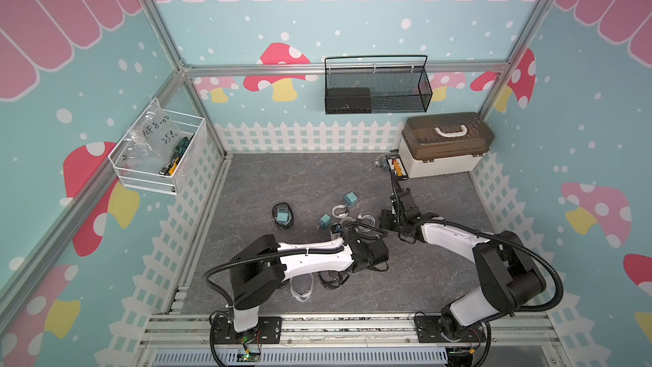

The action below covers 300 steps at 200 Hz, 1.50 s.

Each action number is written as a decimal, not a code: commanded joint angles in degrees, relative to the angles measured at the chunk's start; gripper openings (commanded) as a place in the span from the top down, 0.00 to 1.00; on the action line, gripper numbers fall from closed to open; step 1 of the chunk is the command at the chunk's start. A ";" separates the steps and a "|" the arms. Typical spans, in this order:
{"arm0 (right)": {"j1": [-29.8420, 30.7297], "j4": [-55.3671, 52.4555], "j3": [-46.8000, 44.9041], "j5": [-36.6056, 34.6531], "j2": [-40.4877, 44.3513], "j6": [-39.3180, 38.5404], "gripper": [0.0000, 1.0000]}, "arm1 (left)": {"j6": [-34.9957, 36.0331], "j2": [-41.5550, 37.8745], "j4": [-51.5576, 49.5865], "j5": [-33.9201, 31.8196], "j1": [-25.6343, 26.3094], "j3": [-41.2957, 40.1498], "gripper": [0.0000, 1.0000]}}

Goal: Pack away charging kits
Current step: Pick up the storage bag at the center of the board, then pick up the charging cable from the center of the board.

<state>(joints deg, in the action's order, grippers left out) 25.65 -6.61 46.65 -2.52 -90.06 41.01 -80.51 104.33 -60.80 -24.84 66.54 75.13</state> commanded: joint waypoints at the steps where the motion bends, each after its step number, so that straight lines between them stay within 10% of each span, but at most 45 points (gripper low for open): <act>1: 1.58 -1.69 2.72 -0.66 -2.23 0.59 0.41 | 1.68 -5.72 -1.77 -4.10 -0.67 -1.48 1.00; 163: 10.37 -18.18 17.60 -17.14 -17.86 -3.85 0.60 | 10.14 -28.10 3.85 -7.68 -4.36 -14.81 1.00; 202: 10.57 -17.41 18.01 -15.56 -20.70 -5.14 0.87 | 14.08 -31.44 8.92 -7.05 -4.89 -17.37 1.00; 226: 10.01 -15.18 15.54 -13.71 -18.44 -6.04 1.00 | 17.77 -31.88 11.87 -5.98 -5.30 -17.36 1.00; 300: 9.39 -14.58 -0.27 -13.34 8.64 -3.64 1.00 | 30.97 -24.41 22.60 0.52 -6.25 -12.71 1.00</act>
<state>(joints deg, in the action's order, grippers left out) 34.94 -19.70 49.93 -16.36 -90.91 35.64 -55.75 77.25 -44.51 -27.27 60.64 59.75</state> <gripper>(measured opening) 0.048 0.044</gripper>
